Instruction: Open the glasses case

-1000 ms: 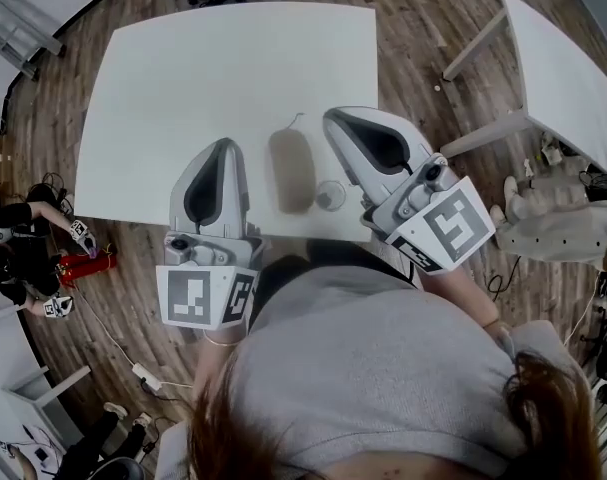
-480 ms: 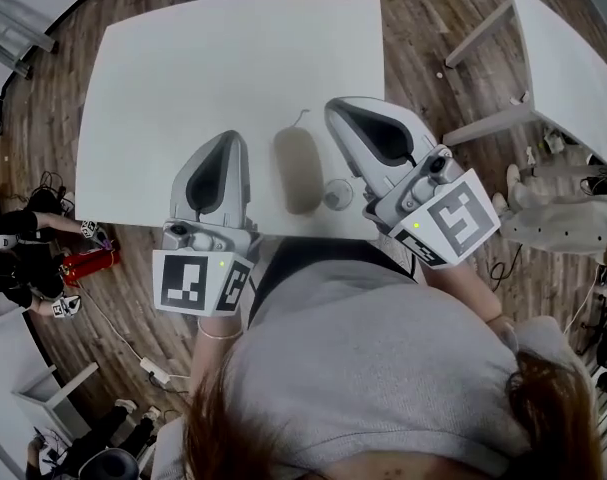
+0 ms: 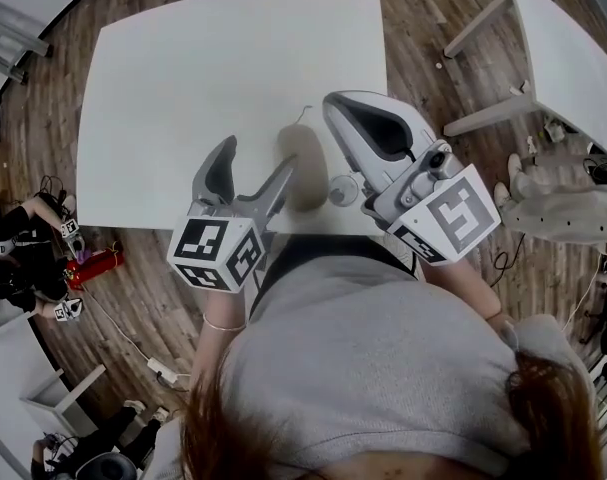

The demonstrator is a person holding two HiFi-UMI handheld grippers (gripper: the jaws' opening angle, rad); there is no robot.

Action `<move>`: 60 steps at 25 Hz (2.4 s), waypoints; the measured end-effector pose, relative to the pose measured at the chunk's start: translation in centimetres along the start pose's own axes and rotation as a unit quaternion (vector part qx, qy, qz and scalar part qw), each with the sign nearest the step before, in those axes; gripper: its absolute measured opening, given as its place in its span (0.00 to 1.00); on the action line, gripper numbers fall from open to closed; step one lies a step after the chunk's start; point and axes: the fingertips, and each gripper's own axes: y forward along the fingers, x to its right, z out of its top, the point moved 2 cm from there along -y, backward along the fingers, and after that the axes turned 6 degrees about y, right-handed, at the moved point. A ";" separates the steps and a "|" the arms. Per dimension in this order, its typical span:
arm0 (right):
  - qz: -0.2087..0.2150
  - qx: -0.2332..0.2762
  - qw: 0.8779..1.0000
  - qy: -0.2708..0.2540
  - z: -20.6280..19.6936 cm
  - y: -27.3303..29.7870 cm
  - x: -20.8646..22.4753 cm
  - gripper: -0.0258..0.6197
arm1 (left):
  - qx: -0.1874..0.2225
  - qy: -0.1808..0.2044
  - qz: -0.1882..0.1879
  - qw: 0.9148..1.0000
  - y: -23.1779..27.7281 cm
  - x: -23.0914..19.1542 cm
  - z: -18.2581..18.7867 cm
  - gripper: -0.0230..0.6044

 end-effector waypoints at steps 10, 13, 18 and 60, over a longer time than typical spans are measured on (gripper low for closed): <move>-0.004 -0.006 1.000 0.009 -0.7 0.5 0.3 0.04 | -0.104 -0.090 -0.011 0.990 3.1 -1.2 -7.6 0.74; -0.003 -0.006 1.000 0.013 -0.9 0.8 0.5 0.05 | -0.123 -0.104 -0.022 0.987 3.9 -1.2 -8.9 0.74; -0.007 -0.010 1.000 0.016 -1.3 0.8 0.9 0.05 | -0.144 -0.102 -0.038 0.984 5.3 -0.5 -10.1 0.74; 0.001 0.017 1.000 0.008 -0.2 -0.9 3.3 0.04 | -0.255 -0.118 -0.081 0.956 12.9 5.4 -12.3 0.78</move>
